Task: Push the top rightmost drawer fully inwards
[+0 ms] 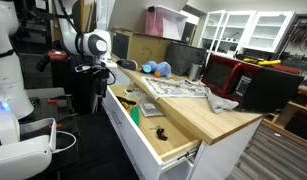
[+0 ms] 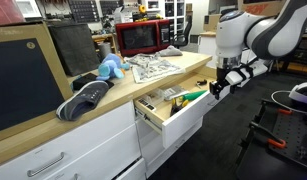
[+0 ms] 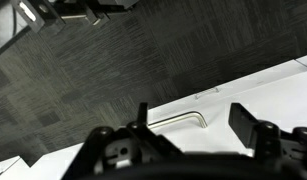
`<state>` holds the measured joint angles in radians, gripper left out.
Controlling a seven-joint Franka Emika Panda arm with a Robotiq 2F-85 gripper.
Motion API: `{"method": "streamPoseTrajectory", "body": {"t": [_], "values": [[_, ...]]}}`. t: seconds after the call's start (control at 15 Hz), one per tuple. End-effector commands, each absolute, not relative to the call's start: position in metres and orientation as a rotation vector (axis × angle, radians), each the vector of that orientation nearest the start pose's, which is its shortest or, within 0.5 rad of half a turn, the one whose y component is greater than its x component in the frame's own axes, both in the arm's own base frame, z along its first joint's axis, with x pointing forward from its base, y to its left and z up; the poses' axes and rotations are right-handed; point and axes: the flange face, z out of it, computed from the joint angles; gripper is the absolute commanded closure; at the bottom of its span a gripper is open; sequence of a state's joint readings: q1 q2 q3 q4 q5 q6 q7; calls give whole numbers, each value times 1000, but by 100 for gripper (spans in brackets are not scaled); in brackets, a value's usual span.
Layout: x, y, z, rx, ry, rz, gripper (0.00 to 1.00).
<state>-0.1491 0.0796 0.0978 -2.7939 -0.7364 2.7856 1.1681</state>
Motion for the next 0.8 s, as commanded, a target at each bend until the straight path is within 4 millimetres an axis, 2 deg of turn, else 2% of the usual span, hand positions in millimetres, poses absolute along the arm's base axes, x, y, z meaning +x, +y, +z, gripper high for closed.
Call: {"method": "streamPoseTrajectory", "body": {"t": [0.0, 0.27, 0.47, 0.73], "values": [[351, 10, 167, -3268, 818, -127, 49], [351, 7, 163, -3293, 760, -240, 78], [353, 13, 163, -3296, 692, -349, 99], [349, 28, 151, -3286, 639, -400, 100]]}}
